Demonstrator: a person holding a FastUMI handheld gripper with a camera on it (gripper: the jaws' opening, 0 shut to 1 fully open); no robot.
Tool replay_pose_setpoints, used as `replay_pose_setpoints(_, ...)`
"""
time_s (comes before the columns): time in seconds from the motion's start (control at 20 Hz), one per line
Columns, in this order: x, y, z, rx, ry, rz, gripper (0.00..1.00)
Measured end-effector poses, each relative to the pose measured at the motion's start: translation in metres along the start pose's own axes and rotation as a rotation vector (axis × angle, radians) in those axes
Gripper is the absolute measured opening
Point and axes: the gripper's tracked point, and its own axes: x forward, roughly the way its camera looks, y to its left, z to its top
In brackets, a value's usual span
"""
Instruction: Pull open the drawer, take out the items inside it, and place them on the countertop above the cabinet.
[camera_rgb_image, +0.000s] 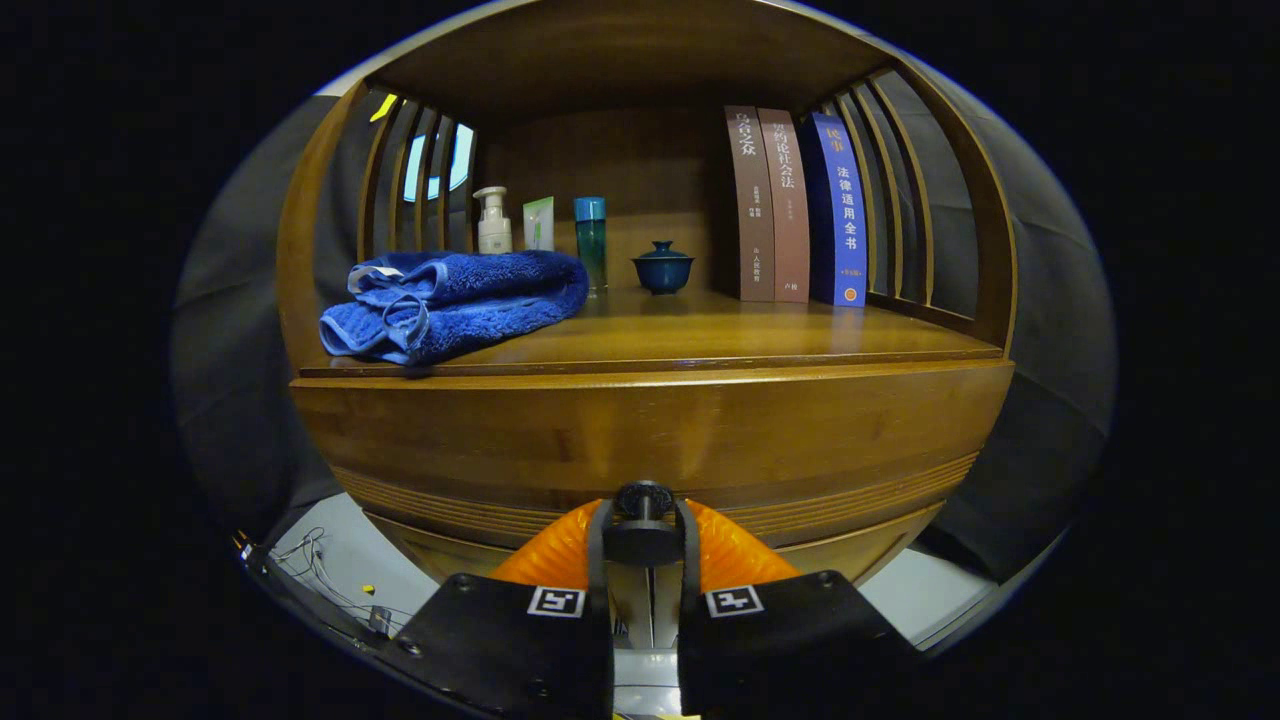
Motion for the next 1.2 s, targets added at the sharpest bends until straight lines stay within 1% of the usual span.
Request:
replay_pose_setpoints(0.15, -0.001, 0.001, -0.001, 0.000, 0.015, 0.007, 0.29)
replay_pose_setpoints(0.4, -0.025, 0.001, -0.008, -0.013, 0.021, 0.012, 0.29)
replay_pose_setpoints(0.95, -0.113, -0.001, -0.038, -0.007, 0.061, 0.012, 0.29)
replay_pose_setpoints(1.2, -0.143, -0.002, -0.054, -0.001, 0.086, 0.011, 0.29)
